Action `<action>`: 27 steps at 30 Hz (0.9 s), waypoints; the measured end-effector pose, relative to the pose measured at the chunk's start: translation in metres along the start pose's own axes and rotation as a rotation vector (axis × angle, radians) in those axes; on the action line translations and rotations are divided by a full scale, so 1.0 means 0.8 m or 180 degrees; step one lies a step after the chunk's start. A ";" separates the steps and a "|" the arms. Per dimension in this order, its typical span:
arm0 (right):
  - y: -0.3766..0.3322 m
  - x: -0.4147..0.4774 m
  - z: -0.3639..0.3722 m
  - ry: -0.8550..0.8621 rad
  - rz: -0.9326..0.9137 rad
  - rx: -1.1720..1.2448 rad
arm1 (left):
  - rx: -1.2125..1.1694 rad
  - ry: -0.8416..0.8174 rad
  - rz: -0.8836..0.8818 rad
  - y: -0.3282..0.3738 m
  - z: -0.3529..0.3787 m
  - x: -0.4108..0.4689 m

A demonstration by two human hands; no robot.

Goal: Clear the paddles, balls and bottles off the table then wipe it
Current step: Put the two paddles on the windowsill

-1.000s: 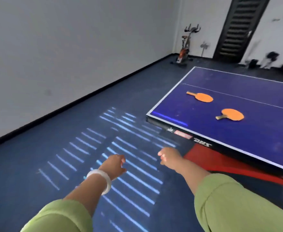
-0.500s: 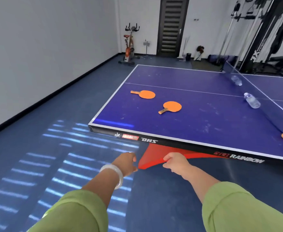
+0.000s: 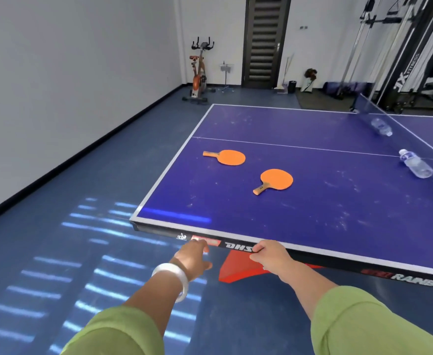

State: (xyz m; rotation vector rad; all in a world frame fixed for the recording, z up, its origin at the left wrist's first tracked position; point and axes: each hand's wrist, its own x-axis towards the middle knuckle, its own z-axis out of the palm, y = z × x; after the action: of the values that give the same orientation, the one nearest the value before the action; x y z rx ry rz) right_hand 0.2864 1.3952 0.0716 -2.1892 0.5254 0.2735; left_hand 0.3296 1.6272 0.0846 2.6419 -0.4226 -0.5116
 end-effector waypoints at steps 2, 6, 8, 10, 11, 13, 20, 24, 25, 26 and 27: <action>-0.020 0.032 0.005 0.0094 0.0065 0.0008 | 0.0040 -0.0010 0.0095 -0.017 -0.019 0.035; -0.065 0.094 0.014 0.0314 0.0250 0.0314 | 0.0058 -0.0004 0.0205 -0.052 -0.062 0.104; -0.087 0.120 0.018 0.0402 0.0363 0.0544 | 0.0088 -0.0146 0.0298 -0.068 -0.084 0.140; -0.100 0.139 0.020 0.0470 0.0516 0.0724 | 0.0166 -0.0274 0.0378 -0.078 -0.100 0.174; -0.103 0.148 0.020 0.0496 0.0607 0.0796 | 0.0203 -0.0331 0.0414 -0.080 -0.105 0.190; -0.102 0.166 0.021 0.0554 0.0775 0.0912 | 0.0241 -0.0415 0.0497 -0.078 -0.113 0.220; -0.091 0.265 -0.004 0.0831 0.1242 0.1127 | 0.0259 -0.0595 0.0658 -0.059 -0.120 0.327; -0.089 0.341 -0.025 0.0889 0.1362 0.1166 | 0.0393 -0.0682 0.0657 -0.037 -0.119 0.398; -0.088 0.357 -0.030 0.0874 0.1383 0.1132 | 0.0417 -0.0704 0.0665 -0.030 -0.118 0.417; -0.086 0.373 -0.034 0.0857 0.1409 0.1078 | 0.0424 -0.0719 0.0671 -0.022 -0.116 0.435; -0.082 0.387 -0.037 0.0861 0.1431 0.1017 | 0.0424 -0.0725 0.0678 -0.013 -0.114 0.452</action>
State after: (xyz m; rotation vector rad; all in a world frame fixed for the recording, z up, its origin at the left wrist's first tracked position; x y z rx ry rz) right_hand 0.5919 1.3231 0.0209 -1.7869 1.1353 0.1176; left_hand 0.6898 1.5358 0.0539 2.6294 -0.8239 -0.7401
